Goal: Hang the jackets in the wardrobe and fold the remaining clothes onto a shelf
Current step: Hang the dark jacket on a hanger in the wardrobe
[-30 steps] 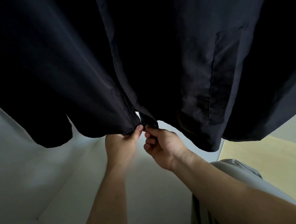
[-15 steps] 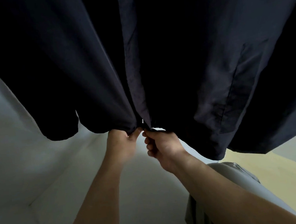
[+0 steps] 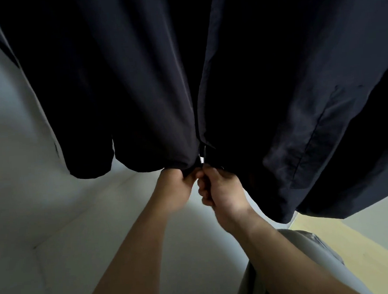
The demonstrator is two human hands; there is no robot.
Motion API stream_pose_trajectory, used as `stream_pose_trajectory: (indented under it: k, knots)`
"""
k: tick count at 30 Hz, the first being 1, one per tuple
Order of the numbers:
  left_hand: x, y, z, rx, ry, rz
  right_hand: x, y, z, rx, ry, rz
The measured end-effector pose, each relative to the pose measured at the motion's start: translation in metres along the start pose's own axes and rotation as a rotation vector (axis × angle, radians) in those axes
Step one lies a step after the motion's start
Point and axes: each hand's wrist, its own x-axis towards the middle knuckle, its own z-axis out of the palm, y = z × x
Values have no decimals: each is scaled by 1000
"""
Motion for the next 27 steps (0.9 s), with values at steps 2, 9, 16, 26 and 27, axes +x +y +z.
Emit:
stream_pose_trajectory:
  k: [2,9,16,26,27]
  knots:
    - [-1,-1,1,-325,-66,-101,2,-2,0,-51,-3,15]
    - [-5,-11,4,-594,-80,-139,7,1,-2,-106,-22,52]
    - [1,-19,6,-351,15,-145,-1,-5,6,-257,-71,-72]
    - [-4,-19,9,-958,-83,-279,-20,-24,14,-17,-126,-54]
    - [-5,-18,10,-952,-25,-296,-25,-29,18,7,-137,-57]
